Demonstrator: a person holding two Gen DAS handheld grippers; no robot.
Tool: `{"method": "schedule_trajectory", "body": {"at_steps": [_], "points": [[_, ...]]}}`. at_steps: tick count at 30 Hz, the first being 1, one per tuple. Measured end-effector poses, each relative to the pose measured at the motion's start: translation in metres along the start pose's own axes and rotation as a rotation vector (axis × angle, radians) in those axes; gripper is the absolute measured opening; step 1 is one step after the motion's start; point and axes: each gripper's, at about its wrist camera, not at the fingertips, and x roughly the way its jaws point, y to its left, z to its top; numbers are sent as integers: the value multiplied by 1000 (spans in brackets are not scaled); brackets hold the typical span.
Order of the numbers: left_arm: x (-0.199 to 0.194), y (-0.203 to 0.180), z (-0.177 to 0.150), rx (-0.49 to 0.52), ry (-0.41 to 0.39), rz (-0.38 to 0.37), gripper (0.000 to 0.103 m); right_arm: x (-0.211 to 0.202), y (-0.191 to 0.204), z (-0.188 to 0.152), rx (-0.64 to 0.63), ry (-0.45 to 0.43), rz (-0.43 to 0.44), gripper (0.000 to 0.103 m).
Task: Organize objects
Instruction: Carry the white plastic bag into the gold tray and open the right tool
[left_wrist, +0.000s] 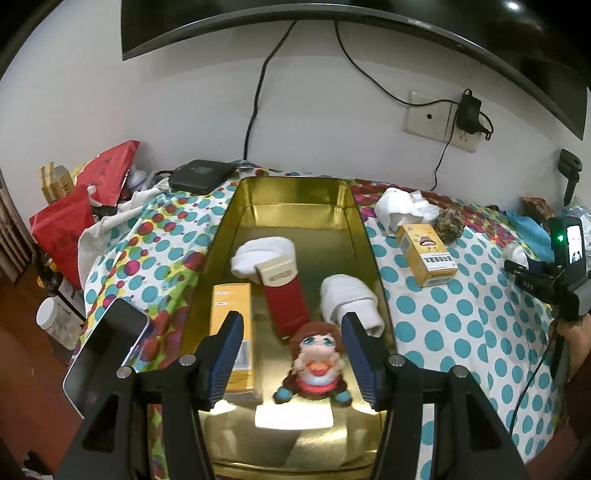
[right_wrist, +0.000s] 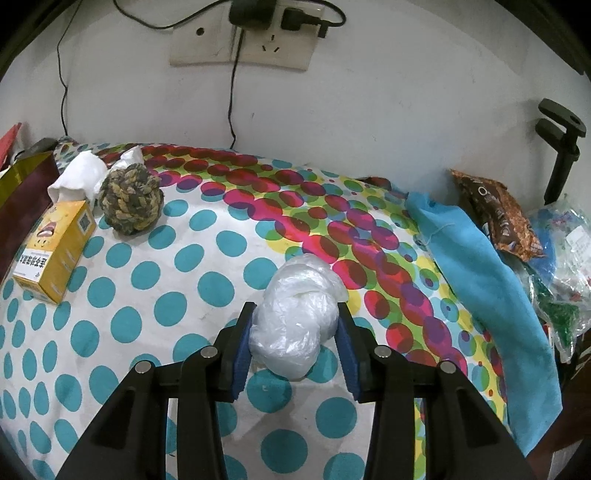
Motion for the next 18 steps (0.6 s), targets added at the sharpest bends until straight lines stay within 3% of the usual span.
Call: {"method": "schedule_trajectory", "body": {"at_steps": [10,18], "points": [[-3,14,-6,-40,-4,-25,57,-13,8,17,-14,-64,65,39],[-10,31,-8,-78,-20,-19,57,-49,51,33,-57,-145,250,39]]}}
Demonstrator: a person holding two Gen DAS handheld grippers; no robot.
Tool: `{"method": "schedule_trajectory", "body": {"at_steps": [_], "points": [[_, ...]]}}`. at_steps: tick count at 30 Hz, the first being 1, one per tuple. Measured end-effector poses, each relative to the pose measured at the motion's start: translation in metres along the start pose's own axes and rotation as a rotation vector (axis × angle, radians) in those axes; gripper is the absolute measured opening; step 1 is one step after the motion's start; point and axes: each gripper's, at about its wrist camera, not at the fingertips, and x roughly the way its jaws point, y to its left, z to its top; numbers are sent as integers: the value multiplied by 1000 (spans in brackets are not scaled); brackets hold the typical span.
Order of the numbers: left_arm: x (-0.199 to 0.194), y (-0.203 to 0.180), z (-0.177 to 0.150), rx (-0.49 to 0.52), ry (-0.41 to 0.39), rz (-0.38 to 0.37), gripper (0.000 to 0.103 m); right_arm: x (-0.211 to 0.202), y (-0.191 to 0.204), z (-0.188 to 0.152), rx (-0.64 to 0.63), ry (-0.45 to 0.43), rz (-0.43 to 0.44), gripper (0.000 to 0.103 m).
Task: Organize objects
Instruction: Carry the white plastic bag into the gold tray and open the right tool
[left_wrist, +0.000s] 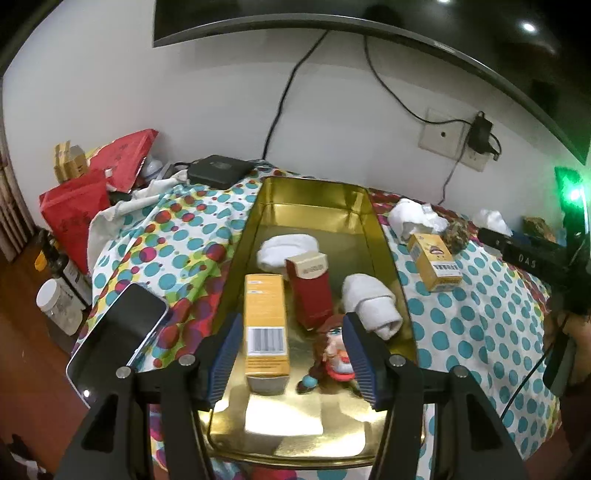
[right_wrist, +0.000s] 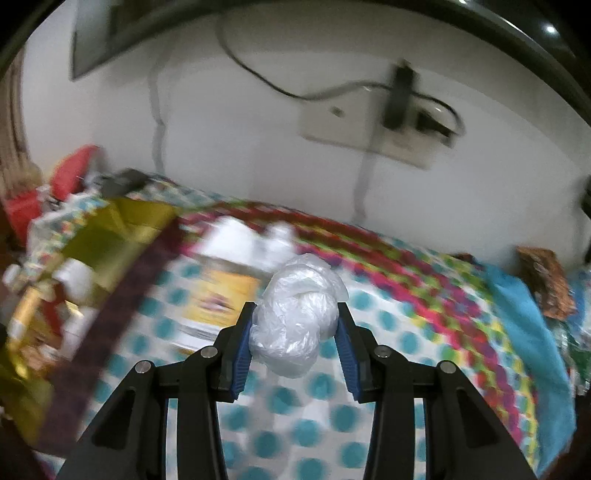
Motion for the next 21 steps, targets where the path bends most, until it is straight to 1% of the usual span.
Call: {"method": "schedule_trajectory", "body": {"at_steps": [5,7,9,12,16,18,21], "points": [[-3,14,1,-37,-8,-7,57,-6,32,14,8,-8,152,39],[-4,18,0,-43,-9,0,57,-7,45,15,8,1,203,39],[-4,22,-1,-51,-7,-4,57,-6,60,16,-6,16,235,39],[-4,27,-2,-61,-2,-7,57,-8,86,14,-43,25,257,39],[-2,31,-3,-71,0,-8,57,3,108,12,-96,49,275,39],[-3,32,-4,-68,-6,-6,57,4,127,8,-107,63,276,39],[0,33,-5,-63,2,-6,57,12,140,6,-100,93,295,39]]}}
